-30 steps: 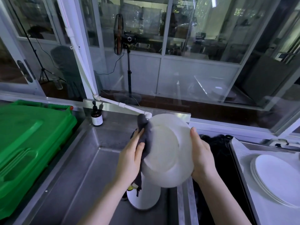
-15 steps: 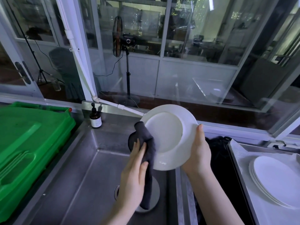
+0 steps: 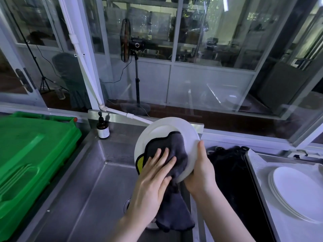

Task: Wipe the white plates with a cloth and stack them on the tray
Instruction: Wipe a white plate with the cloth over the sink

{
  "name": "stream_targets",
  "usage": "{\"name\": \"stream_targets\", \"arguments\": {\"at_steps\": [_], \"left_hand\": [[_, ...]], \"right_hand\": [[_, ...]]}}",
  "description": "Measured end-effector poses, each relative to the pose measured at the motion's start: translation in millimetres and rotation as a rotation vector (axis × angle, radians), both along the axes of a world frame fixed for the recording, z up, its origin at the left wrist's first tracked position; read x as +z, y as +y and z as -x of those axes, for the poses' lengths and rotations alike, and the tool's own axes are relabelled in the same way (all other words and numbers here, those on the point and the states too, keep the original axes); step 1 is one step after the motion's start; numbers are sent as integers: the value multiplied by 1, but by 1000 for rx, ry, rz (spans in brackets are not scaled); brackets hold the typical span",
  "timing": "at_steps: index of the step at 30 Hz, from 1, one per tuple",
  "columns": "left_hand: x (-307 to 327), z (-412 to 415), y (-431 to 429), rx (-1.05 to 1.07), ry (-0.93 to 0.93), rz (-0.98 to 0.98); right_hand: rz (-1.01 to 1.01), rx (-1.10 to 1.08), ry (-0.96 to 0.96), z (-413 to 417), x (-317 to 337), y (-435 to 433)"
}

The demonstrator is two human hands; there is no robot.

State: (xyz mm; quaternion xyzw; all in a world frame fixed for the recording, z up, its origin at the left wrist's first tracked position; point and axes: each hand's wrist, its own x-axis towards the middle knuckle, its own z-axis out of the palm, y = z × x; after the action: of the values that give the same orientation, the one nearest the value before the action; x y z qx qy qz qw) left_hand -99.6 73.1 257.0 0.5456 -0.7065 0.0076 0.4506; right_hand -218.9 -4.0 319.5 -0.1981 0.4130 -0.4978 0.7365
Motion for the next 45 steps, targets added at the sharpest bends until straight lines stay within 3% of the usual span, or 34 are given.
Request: {"name": "stream_targets", "arguments": {"at_steps": [5,9,17,22,25,31,37,42,45], "left_hand": [[-6,5,5,-30,-152,13],[9,6,-10,-80,-147,-54],[18,-17,-39,-28,159,-161],[-2,-31,-33,83,225,-204],[-15,-24,-15,143,166,-203],[-7,6,-8,-33,4,-158],[1,-34,-28,169,254,-268],[-6,-6,-1,53,117,-147],[0,12,-5,-50,-3,-93]], "right_hand": [[-37,55,-3,3,-6,9],[-19,133,-12,1,-12,15],[-34,220,-115,-1,-24,22],[-8,72,-37,15,-24,13],[35,17,-29,23,-21,6],[-6,158,-35,17,-31,19],[46,61,40,20,-25,15],[46,22,0,22,-17,7],[-5,144,-42,16,-25,13]]}}
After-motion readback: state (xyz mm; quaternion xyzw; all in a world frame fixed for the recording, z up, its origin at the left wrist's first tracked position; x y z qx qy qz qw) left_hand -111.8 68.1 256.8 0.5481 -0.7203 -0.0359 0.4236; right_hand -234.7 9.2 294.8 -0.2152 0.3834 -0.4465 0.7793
